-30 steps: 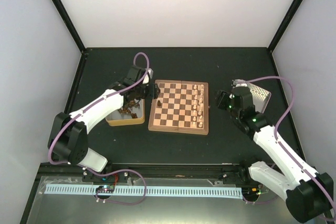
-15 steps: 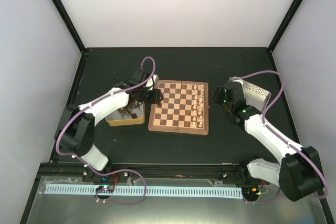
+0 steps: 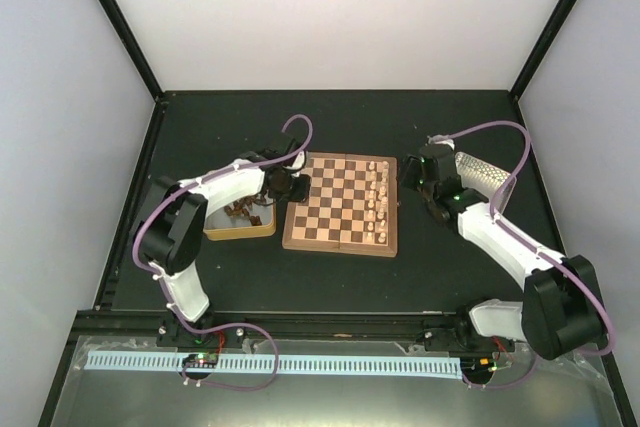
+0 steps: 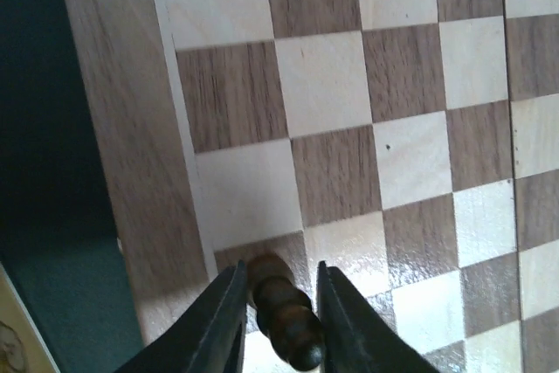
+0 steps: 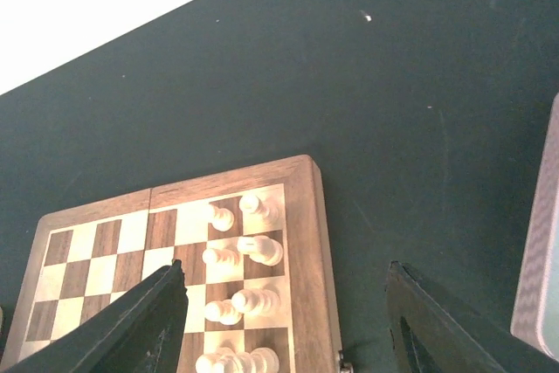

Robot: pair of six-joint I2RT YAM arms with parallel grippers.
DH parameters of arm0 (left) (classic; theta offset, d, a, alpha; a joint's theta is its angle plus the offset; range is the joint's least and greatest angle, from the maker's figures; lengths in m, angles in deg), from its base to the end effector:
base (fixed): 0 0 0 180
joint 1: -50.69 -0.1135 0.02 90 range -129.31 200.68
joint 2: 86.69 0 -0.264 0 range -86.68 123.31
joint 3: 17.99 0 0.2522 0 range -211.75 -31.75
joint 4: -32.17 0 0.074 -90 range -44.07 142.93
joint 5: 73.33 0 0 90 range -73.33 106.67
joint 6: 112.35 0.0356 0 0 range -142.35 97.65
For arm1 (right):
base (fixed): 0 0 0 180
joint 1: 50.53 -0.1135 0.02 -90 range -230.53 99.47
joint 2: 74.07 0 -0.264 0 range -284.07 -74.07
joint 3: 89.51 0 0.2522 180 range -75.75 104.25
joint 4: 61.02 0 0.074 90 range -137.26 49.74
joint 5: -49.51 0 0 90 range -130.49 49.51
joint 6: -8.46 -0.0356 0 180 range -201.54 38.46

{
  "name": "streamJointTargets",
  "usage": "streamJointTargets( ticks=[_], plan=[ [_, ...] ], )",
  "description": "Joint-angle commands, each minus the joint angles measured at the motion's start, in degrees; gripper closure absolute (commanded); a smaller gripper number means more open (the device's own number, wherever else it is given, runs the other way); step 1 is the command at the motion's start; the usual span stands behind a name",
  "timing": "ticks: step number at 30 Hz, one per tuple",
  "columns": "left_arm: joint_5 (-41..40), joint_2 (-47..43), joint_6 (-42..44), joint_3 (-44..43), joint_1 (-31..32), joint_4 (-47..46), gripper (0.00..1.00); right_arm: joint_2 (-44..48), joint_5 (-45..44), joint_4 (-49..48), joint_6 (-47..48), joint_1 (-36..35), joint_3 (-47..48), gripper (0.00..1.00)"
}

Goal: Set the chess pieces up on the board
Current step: Move the chess piece to the chessboard.

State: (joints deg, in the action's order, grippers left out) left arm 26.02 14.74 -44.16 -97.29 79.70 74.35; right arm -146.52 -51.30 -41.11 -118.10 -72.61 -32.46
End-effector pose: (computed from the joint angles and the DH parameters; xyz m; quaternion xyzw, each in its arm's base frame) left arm 0.3061 -0.1764 0.1789 0.0791 0.9687 -0.1669 0.1660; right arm 0.2550 0.0962 0.2353 0.1544 0.8718 0.1510 0.4397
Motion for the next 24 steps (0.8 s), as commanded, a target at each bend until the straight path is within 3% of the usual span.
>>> streamJointTargets(
  ticks=[1, 5, 14, 24],
  plan=[
    [-3.9, 1.4, -0.8, -4.1, 0.4, 2.4, 0.82, -1.9, 1.8, 0.2, 2.3, 0.3, 2.8, 0.37],
    [-6.8, 2.0, -0.2, -6.1, 0.4, 3.3, 0.91, -2.1, 1.9, 0.2, 2.9, 0.3, 3.1, 0.37],
    [-8.3, 7.2, -0.6, -12.6, 0.4, 2.9, 0.92, -1.2, 2.3, 0.3, 3.3, 0.3, 2.6, 0.37],
    [-9.3, 10.3, -0.3, -13.6, 0.4, 2.9, 0.91, -0.7, 2.9, -0.1, 2.7, 0.3, 1.6, 0.37]
  ],
)
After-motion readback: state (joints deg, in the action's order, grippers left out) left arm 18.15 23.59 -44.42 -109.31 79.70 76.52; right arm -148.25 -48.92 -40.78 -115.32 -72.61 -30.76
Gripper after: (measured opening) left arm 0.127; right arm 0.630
